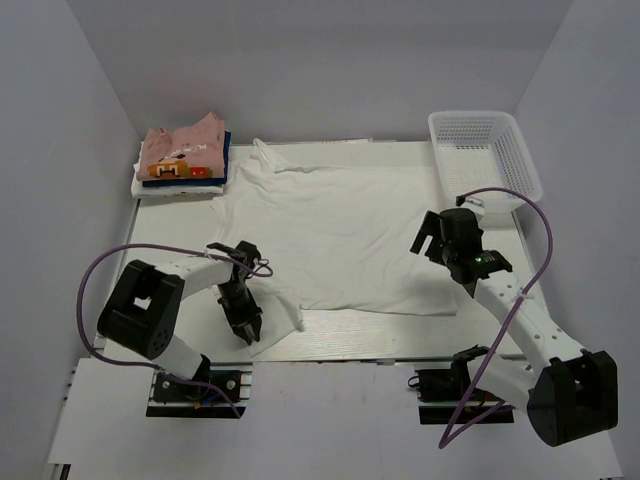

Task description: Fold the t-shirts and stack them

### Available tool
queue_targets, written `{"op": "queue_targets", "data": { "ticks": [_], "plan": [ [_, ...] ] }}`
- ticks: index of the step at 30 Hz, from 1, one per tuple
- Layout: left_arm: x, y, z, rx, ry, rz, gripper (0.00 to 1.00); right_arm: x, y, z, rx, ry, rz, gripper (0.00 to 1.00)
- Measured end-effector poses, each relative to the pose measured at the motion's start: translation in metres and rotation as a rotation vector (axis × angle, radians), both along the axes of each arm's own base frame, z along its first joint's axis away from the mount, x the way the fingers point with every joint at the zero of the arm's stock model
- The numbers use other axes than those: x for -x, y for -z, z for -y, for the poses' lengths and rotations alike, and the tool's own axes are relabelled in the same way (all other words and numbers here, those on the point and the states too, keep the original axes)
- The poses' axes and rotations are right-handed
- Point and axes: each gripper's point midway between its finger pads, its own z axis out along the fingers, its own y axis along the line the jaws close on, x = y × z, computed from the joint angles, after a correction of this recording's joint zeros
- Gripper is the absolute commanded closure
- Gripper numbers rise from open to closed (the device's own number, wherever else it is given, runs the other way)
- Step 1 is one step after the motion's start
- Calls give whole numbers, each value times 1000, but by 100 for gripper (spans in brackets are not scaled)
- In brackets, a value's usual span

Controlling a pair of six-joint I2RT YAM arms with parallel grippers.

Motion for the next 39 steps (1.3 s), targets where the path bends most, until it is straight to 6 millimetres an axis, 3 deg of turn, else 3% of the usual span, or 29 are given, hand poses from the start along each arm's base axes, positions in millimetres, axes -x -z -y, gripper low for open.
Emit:
{"op": "queue_targets", "data": {
  "ticks": [3,5,6,15,19,25,33,39],
  "plan": [
    [0,0,0,-23,27,-21,65,2,0,4,14,8,3,10],
    [-1,0,1,-37,44,-35,93,5,5,6,24,12,-10,10],
    [-2,0,3,-36,47,-37,100,7,9,7,30,13,-18,10],
    [-6,-2,4,-74,121,-11,100,29,32,11,39,13,-115,10],
    [-29,-8,6,-56,126,157,100,47,42,15,27,36,-166,10],
    [-48,-33,10,-4,113,340,100,84,74,19,4,79,-315,10],
    [-38,-33,7,33,107,390,100,115,102,24,-20,154,-440,10],
    [-39,-38,8,62,103,436,100,115,112,24,-28,174,-464,31]
  ]
}}
